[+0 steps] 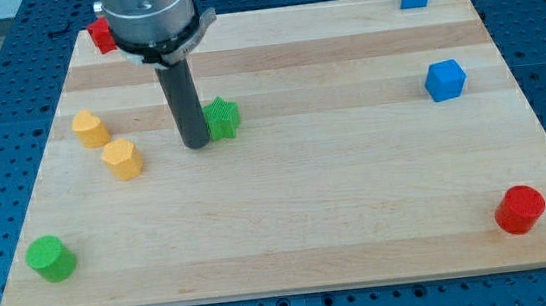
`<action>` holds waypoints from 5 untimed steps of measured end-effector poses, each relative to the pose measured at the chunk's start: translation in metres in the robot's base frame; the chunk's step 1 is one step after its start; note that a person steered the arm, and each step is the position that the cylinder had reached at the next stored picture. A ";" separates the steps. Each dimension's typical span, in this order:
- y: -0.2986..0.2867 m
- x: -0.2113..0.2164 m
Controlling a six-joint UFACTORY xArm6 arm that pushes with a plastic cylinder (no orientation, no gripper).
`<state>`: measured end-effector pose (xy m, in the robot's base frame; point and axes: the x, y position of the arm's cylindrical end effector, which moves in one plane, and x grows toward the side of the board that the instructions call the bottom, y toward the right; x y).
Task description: Slide the yellow hexagon to the yellow heart
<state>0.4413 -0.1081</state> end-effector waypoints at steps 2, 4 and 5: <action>-0.026 0.024; -0.068 0.015; -0.076 0.016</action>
<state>0.4575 -0.1842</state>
